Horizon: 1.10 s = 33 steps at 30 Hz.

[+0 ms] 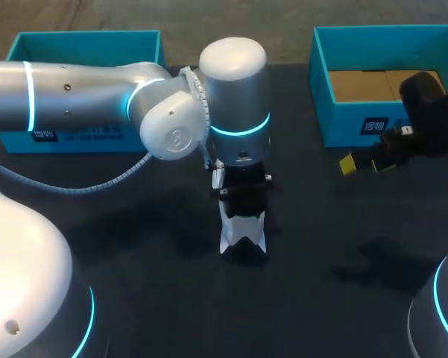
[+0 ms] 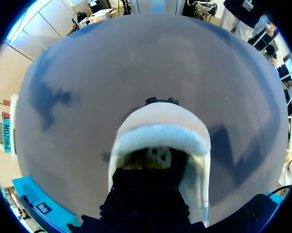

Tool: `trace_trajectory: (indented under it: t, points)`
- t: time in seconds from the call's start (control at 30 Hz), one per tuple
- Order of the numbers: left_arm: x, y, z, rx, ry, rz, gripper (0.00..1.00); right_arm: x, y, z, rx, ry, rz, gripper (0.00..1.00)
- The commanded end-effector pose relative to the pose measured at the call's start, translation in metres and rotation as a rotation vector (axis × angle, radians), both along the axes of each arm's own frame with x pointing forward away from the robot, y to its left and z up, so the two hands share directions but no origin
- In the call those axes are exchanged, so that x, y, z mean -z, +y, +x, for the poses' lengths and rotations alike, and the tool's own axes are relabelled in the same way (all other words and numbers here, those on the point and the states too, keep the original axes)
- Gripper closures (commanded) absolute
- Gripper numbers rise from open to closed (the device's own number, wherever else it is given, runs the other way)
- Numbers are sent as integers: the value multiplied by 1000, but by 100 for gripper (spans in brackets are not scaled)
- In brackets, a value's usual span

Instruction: Take the shoe out of the shoebox, open the shoe tongue, remove and reinsert the insole, then place the shoe into the shoebox

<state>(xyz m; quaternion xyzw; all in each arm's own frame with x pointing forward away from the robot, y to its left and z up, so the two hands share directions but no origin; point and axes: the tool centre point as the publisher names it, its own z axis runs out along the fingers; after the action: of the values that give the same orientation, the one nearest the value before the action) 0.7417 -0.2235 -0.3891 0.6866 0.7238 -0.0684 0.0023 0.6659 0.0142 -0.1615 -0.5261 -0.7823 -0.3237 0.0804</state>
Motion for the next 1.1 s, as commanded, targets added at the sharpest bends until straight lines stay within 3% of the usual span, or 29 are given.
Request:
trace_trajectory:
  t: [0.03,0.3,0.67,0.83,1.1]
  points:
    - [-24,13,-5,9,-67,6,100,0,1,0,2,2,-2,0]
    - [-30,18,9,27,-228,87,100,0,1,0,2,2,-2,0]
    - [-20,24,23,31,-366,133,100,0,1,0,2,2,-2,0]
    - [-26,27,31,-10,-438,142,100,0,1,0,2,2,-2,0]
    - [-33,27,45,-67,-427,121,100,0,1,0,2,2,-2,0]
